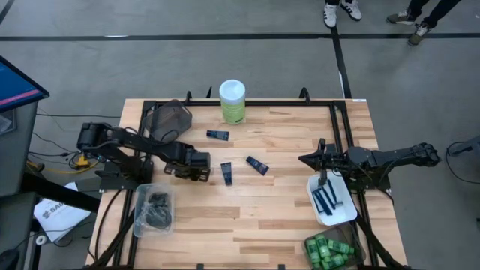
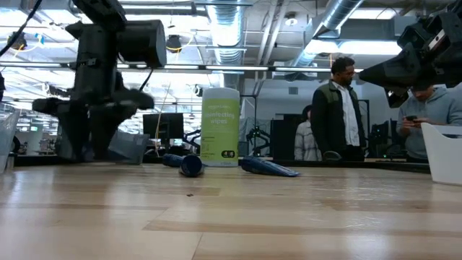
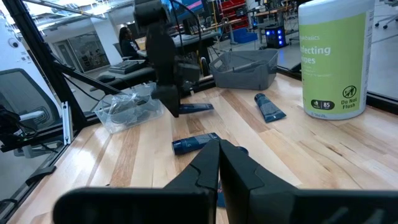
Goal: Pick & Place Travel size toiletries
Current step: Put the black shave cream into the top black bin
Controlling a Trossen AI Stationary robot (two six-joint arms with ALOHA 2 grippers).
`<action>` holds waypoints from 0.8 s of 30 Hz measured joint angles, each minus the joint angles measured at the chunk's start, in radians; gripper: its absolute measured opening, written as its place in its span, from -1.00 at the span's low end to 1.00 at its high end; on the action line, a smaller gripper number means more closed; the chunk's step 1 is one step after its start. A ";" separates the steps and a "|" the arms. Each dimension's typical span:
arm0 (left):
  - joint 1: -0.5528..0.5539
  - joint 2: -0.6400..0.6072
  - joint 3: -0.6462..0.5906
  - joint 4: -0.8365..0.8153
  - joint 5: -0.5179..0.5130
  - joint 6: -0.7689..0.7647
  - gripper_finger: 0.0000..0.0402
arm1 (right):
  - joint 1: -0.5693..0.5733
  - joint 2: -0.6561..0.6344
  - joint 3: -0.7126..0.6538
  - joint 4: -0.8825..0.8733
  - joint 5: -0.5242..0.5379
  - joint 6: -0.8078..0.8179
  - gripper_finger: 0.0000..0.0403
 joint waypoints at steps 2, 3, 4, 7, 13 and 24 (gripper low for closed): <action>0.000 -0.042 0.001 0.018 0.001 -0.002 -0.39 | 0.000 0.000 0.000 0.000 0.000 0.000 -0.97; 0.000 -0.067 0.002 0.030 0.001 -0.005 -0.37 | 0.000 0.000 0.000 0.000 0.000 0.000 -0.97; 0.000 -0.096 0.002 0.032 -0.001 -0.011 -0.35 | 0.000 0.000 0.000 0.000 0.000 0.000 -0.97; 0.000 -0.190 0.002 0.042 -0.037 -0.023 -0.31 | 0.000 0.000 0.000 0.000 0.000 0.000 -0.97; 0.015 -0.377 0.006 0.055 -0.166 -0.033 -0.39 | 0.000 0.000 0.000 0.000 0.000 0.000 -0.97; 0.301 -0.547 0.010 0.042 -0.325 0.093 -0.37 | 0.000 0.000 0.000 0.000 0.000 0.000 -0.97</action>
